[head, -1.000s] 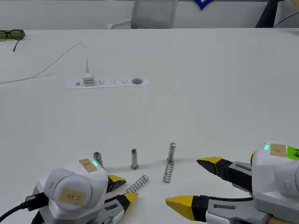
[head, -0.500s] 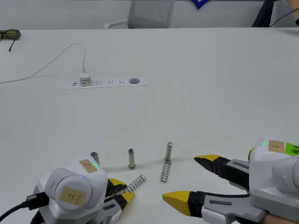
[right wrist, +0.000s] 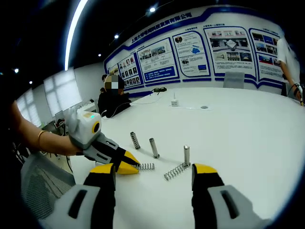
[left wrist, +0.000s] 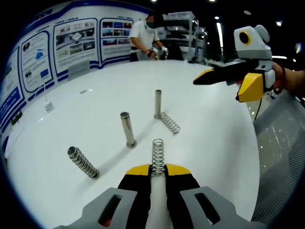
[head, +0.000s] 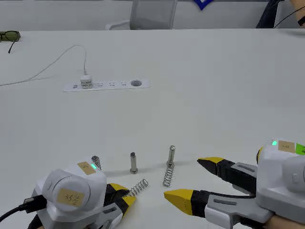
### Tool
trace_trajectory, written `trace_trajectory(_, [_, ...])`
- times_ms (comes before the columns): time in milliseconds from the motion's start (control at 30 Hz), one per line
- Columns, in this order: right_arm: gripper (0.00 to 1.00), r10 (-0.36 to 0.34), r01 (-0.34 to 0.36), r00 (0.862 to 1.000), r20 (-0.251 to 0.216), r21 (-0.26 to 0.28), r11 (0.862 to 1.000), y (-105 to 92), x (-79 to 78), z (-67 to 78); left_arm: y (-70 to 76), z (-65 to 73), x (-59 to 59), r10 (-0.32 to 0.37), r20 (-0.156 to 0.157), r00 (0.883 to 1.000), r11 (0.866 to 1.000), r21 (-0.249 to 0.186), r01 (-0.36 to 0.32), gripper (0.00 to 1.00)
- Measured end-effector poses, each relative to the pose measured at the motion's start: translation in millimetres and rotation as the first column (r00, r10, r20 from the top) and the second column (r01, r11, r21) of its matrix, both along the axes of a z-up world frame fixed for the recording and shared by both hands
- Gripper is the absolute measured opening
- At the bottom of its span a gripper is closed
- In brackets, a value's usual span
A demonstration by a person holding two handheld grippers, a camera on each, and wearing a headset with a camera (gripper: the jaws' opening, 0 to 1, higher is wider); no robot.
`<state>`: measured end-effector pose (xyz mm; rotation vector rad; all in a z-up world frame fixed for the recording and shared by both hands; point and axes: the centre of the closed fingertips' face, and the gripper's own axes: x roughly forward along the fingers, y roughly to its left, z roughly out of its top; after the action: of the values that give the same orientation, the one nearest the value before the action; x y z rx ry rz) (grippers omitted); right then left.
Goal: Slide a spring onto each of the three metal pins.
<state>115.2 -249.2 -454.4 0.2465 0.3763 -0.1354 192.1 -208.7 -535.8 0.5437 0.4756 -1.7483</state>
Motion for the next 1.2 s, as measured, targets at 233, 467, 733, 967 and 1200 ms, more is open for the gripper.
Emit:
trace_trajectory(233, [0.62, -0.031, 0.03, 0.999, 0.036, 0.042, 0.999, -3.3, 2.3, 6.4, 2.3, 27.8, -4.1, 0.032, -0.075, 0.997, 0.997, -0.066, -0.037, 0.1])
trace_trajectory(467, [0.59, -0.041, 0.035, 0.997, 0.065, 0.088, 0.995, -1.0, 9.6, 13.3, 5.0, 51.3, -7.2, 0.056, -0.133, 0.99, 0.988, -0.132, -0.074, 0.1])
trace_trajectory(733, [0.53, -0.044, 0.019, 0.99, 0.134, 0.184, 0.983, 8.2, 30.0, 26.3, 6.7, 75.1, -9.4, 0.076, -0.186, 0.98, 0.97, -0.212, -0.116, 0.1])
trace_trajectory(967, [0.46, -0.043, 0.006, 0.988, 0.151, 0.242, 0.97, 16.0, 43.6, 28.0, 7.7, 86.5, -12.7, 0.066, -0.205, 0.977, 0.956, -0.266, -0.121, 0.1])
trace_trajectory(1200, [0.36, -0.068, -0.005, 0.979, 0.191, 0.36, 0.933, 25.0, 52.6, 32.0, 9.9, 93.5, -18.2, 0.049, -0.221, 0.974, 0.945, -0.304, -0.117, 0.1])
